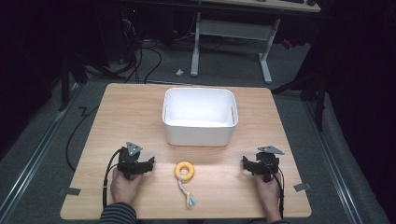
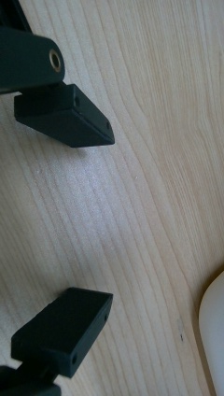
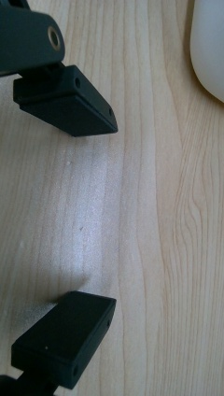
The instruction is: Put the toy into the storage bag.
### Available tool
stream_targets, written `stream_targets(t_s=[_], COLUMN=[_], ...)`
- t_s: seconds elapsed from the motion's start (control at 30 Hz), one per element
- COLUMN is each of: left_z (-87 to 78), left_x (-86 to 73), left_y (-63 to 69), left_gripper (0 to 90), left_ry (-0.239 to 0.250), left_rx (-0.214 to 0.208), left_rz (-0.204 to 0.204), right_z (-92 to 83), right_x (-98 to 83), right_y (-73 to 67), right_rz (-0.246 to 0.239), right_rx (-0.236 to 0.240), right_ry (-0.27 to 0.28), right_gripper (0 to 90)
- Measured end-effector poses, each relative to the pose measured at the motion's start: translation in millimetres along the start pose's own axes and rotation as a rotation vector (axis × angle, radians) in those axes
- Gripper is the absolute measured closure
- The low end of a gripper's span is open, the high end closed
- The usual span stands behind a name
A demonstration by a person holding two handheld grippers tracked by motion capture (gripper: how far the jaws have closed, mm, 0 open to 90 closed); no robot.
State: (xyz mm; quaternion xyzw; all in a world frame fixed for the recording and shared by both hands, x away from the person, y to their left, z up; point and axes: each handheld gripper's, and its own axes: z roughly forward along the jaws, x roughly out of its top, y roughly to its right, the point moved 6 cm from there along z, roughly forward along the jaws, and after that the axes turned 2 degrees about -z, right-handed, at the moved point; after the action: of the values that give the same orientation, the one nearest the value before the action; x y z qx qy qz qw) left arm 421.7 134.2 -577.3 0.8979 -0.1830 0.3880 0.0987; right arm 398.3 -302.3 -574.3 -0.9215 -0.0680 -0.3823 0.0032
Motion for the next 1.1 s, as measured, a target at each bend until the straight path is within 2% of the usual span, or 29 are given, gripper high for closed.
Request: stream_targets(t_s=[0.73, 0.93, 1.03, 1.1], left_z=[0.0, -1.2, -2.1, -3.4], left_x=[0.1, -0.5, -0.4, 0.4], left_y=[-0.3, 0.1, -0.8, -2.7], left_gripper=[20.2, 22.9, 25.0, 24.9], left_ry=[0.000, 0.002, -0.001, -0.014], left_rx=[-0.007, -0.016, -0.011, -0.016], left_rz=[0.001, 0.009, 0.003, -0.021], right_z=[-0.8, -1.0, -0.9, -1.1], right_x=[-0.5, -0.5, -0.5, -0.6], right_y=[-3.4, -4.6, -4.5, -4.8], right_rz=[-0.023, -0.019, -0.027, -0.026], right_rx=[0.017, 0.020, 0.022, 0.022], right_ry=[0.003, 0.004, 0.005, 0.005], right_gripper=[15.0, 15.0, 15.1, 15.1])
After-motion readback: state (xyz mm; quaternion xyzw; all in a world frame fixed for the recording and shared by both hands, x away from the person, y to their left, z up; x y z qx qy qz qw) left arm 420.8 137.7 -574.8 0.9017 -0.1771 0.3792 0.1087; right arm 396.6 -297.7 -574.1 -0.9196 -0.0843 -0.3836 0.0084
